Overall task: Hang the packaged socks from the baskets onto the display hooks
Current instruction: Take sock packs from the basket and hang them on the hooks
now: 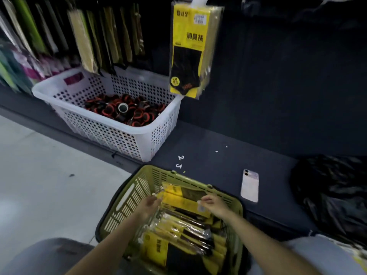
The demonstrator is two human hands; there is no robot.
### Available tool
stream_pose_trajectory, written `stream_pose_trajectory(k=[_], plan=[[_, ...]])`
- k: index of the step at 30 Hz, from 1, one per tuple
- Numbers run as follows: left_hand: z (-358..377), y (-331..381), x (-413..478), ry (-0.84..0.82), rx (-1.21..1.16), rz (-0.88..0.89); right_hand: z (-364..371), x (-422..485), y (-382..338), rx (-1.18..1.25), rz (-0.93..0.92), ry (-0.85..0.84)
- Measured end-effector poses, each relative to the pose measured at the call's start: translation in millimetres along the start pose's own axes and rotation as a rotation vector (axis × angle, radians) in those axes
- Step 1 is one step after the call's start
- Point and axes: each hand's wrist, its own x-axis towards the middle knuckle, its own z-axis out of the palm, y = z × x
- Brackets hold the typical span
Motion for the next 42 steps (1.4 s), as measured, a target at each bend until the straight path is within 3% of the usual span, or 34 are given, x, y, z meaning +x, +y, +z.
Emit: stream_pose_trajectory(k=[4,9,12,17,22,26,29,32,35,38,42], plan=[[11.9,-24.0,-2.4,-0.109,0.004,-0.076,9.8,10.1,28.9,-0.089,0.043,-0.152],[21.1,-26.5,11.7,-0.103,-0.076,-0.221,21.9,21.5,46.8,-0.157,0.068,-0.245],[23.0,-31.8,26.1,-0.095,-0.070,-0.317,28.0,31.1,51.8,-0.236,0.074,-0.235],[23.4,-38.8,55.6,-0.123,-0.011,-0.305,32.2,49.8,51.4,-0.421,0.031,-0.207],[27.9,-39.0,82.7,-0.098,-0.225,-0.449,35.7,65.1,40.0,-0.573,-0.027,-0.249],[34.0,-39.7,91.3,-0.133,-0.566,-0.388,36.6,76.5,30.1,-0.695,-0.137,-0.154],[33.9,-40.8,91.9,-0.135,-0.605,-0.324,36.5,80.0,24.7,-0.743,-0.176,-0.054],[32.1,-35.0,82.6,-0.017,-0.546,-0.312,28.6,77.9,17.5,-0.794,-0.221,-0.052],[31.5,-25.8,71.1,0.132,-0.493,-0.295,13.4,71.8,-1.5,-0.744,-0.239,-0.099],[30.8,-8.9,63.7,0.061,-0.470,-0.256,-4.2,58.7,-31.6,-0.508,-0.281,-0.175],[18.4,24.4,53.0,-0.003,-0.743,-0.111,-27.3,28.1,-67.4,-0.173,-0.293,-0.259]])
